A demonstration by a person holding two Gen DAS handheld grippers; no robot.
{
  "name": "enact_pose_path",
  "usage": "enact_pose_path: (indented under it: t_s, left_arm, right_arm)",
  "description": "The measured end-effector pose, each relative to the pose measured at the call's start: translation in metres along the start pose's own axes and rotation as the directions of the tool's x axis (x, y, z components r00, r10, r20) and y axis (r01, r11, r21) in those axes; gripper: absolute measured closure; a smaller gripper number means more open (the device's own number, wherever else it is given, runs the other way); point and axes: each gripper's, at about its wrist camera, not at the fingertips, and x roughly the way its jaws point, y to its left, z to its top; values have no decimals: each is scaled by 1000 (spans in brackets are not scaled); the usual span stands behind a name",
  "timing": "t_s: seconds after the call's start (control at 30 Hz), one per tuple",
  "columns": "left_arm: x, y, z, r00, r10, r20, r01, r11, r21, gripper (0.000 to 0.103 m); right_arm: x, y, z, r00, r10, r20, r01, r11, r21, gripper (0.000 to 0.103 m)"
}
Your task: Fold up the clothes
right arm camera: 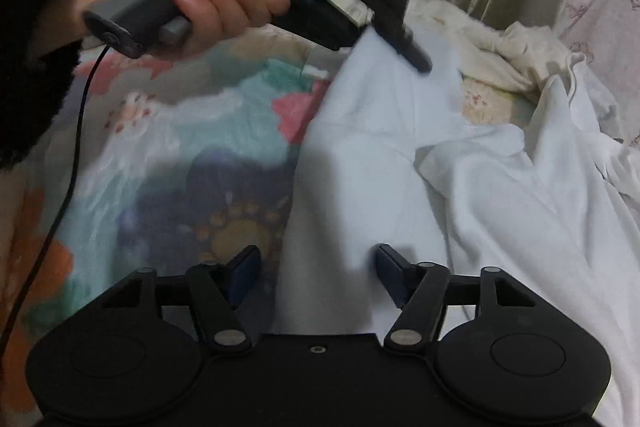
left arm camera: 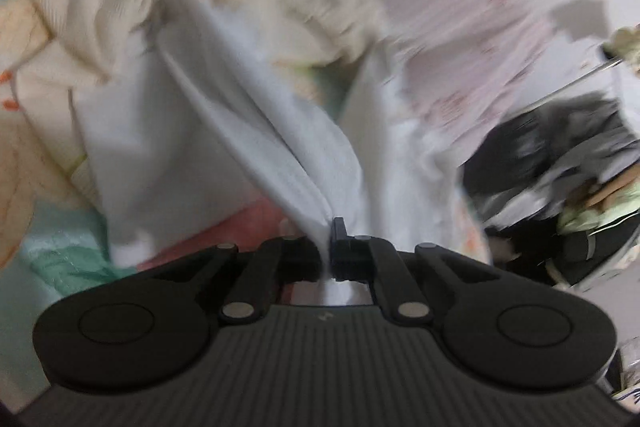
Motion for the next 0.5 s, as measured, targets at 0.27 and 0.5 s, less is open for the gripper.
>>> enact_pose_path:
  t_s: [0.27,0.5]
  left_arm:
    - [-55,7,-19,985,171,14,-169,979,-114,95]
    - [-40,40,-4,963,267,36,-253,943,-215,59]
  right_arm:
    - [-54,-48,-20,961,277,4,-268,925,271,95]
    - [-41,-38,-41,958,268,-99,-233,933,273,95]
